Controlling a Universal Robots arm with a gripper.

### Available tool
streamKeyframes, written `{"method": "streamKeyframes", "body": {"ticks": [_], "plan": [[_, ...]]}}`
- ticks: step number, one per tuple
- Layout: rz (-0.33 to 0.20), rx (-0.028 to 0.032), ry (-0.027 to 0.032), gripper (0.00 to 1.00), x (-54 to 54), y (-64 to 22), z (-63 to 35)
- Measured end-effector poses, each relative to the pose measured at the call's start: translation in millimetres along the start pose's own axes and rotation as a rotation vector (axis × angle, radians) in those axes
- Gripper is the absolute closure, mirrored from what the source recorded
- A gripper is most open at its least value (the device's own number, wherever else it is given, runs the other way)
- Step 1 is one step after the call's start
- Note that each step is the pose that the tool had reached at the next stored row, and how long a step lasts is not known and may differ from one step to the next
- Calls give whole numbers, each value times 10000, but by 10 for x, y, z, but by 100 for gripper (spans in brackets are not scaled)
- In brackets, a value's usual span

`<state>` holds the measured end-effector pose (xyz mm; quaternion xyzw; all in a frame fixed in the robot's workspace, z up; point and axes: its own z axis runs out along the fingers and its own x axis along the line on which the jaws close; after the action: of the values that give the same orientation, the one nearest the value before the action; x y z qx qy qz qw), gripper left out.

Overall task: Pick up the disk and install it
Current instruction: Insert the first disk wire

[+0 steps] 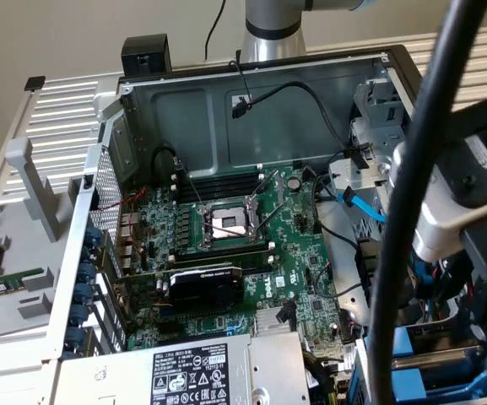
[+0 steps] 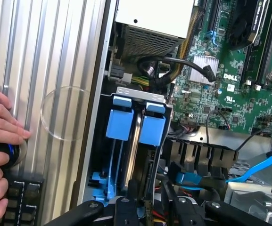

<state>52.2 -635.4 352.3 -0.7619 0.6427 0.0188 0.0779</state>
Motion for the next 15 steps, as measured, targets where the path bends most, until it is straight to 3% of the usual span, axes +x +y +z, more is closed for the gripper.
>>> {"method": "streamKeyframes", "body": {"ticks": [2,7,10,13,15], "plan": [[-41,-74,-16,66,4,-19,1],[-128,-111,-67,66,29,-78,5],[-159,-173,-102,66,49,-85,13],[-220,-223,-170,66,60,-86,25],[-267,-235,-246,66,65,-88,33]]}}
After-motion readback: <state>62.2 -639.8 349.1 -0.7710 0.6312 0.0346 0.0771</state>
